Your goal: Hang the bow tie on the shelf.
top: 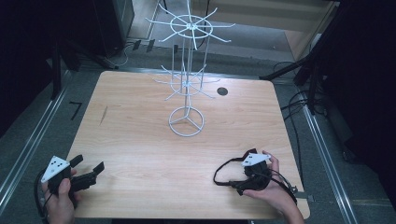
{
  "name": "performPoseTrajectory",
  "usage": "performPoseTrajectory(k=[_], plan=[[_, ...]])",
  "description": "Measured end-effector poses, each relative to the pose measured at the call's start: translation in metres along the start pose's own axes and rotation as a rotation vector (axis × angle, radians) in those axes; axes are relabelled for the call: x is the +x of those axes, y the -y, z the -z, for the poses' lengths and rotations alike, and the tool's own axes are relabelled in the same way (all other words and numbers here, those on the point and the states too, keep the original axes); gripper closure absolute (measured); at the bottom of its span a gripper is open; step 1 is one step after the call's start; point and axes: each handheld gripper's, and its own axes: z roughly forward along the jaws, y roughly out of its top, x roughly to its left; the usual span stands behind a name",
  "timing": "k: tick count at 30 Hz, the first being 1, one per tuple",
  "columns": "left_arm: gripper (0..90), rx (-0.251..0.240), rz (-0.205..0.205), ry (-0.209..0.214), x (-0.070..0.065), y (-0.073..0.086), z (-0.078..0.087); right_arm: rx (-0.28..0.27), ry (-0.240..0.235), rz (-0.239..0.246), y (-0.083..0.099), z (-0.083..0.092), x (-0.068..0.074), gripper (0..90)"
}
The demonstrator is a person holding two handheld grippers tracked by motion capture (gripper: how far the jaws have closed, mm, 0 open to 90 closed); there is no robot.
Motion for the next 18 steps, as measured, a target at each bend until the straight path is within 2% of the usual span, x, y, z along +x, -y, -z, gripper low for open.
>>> performPoseTrajectory(k=[8, 12, 14, 18], plan=[[9.8, 0.004, 0.005, 0.006, 0.001, 0.0, 0.0, 0.001, -0.012, 0.02, 0.005, 0.005, 0.002, 2.1], [9.8, 0.008, 0.007, 0.013, 0.001, 0.0, 0.0, -0.042, -0.007, 0.014, 0.005, 0.018, 0.0, 3.5], [9.8, 0.009, 0.005, 0.015, 0.001, 0.0, 0.0, -0.069, 0.033, -0.002, 0.006, 0.03, -0.005, 3.3], [9.8, 0.01, 0.006, 0.018, 0.001, 0.0, 0.0, -0.084, 0.067, -0.028, 0.01, 0.037, -0.013, 2.1]])
